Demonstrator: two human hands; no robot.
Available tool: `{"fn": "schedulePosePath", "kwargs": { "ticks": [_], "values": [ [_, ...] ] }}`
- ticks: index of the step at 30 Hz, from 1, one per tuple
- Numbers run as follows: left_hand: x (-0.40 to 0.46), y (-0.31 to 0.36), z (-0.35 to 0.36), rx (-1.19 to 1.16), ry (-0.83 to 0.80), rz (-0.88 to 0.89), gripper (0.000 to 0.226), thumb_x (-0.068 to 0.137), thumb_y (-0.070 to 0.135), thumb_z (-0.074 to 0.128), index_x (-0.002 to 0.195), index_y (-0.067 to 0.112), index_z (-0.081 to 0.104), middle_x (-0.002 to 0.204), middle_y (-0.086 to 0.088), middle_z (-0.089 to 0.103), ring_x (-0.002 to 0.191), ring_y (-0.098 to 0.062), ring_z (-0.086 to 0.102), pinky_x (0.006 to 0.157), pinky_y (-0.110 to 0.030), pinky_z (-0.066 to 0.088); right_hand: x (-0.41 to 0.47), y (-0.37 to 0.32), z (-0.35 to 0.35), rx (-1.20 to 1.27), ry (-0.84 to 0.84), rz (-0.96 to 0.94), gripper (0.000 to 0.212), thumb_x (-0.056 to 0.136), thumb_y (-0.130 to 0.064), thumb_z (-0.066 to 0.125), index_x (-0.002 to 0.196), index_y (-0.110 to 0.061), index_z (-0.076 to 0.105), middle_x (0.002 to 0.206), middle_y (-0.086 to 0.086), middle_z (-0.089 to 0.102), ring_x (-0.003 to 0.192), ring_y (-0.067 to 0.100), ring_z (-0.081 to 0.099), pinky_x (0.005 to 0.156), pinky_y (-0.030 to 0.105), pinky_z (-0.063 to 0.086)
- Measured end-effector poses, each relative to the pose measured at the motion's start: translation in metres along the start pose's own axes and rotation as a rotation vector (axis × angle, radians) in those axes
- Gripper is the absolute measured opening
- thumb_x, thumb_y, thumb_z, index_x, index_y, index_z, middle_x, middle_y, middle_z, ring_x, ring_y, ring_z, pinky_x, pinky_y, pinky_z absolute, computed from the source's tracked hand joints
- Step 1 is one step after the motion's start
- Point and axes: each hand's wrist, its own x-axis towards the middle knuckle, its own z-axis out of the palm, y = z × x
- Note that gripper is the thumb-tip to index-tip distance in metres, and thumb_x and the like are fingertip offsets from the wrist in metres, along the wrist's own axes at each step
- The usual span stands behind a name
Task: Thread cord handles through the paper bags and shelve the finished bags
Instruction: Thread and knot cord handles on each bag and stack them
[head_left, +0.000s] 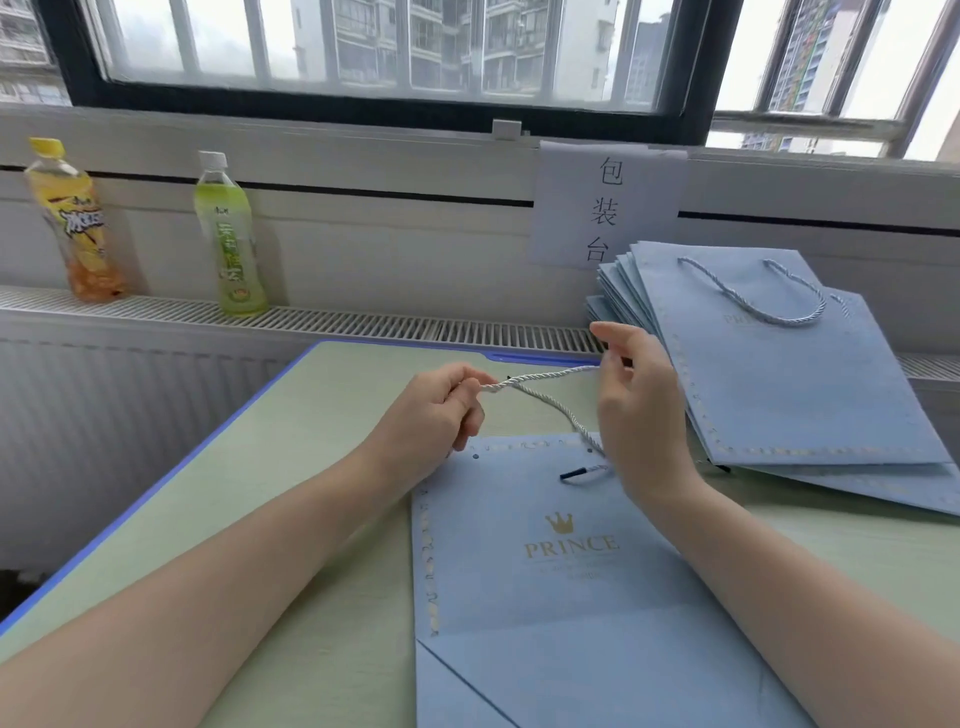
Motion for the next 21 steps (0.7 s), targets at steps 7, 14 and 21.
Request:
{"fn": "schedulePosePath", "kwargs": {
  "ticks": [7, 14, 21],
  "values": [
    [-0.003, 0.004, 0.002, -0.08, -0.074, -0.019, 0.009, 0.099, 0.007, 0.043, 0.091, 0.006, 0.044, 0.063, -0.006, 0.064, 0.051, -0.01, 0.059, 0.046, -0.019, 0.042, -0.023, -0.005, 0.024, -0.281, -0.525, -0.483, 0.039, 0.088, -0.021, 0.049, 0.127, -0.023, 0.053, 0.082, -0.011, 0.066, 0.078, 0.009, 0.054, 0.082, 0.031, 0.042],
    [0.0, -0.005, -0.003, 0.1, 0.013, 0.022, 0.014, 0.092, 0.006, 0.058, 0.08, 0.005, 0.066, 0.059, -0.001, 0.067, 0.048, -0.011, 0.057, 0.047, -0.016, 0.04, -0.015, 0.0, 0.016, -0.21, -0.329, -0.337, 0.016, 0.094, -0.015, 0.05, 0.092, -0.018, 0.065, 0.063, -0.013, 0.051, 0.06, 0.018, 0.051, 0.06, 0.039, 0.048],
    [-0.001, -0.005, -0.01, 0.742, -0.009, 0.058, 0.035, 0.096, 0.043, 0.046, 0.091, 0.016, 0.069, 0.088, 0.003, 0.066, 0.088, -0.019, 0.058, 0.076, -0.036, 0.047, -0.018, -0.004, 0.018, -0.146, -0.472, -0.32, 0.013, 0.091, -0.006, 0.055, 0.092, -0.009, 0.067, 0.067, -0.01, 0.055, 0.059, 0.003, 0.052, 0.063, 0.027, 0.044]
  ]
}}
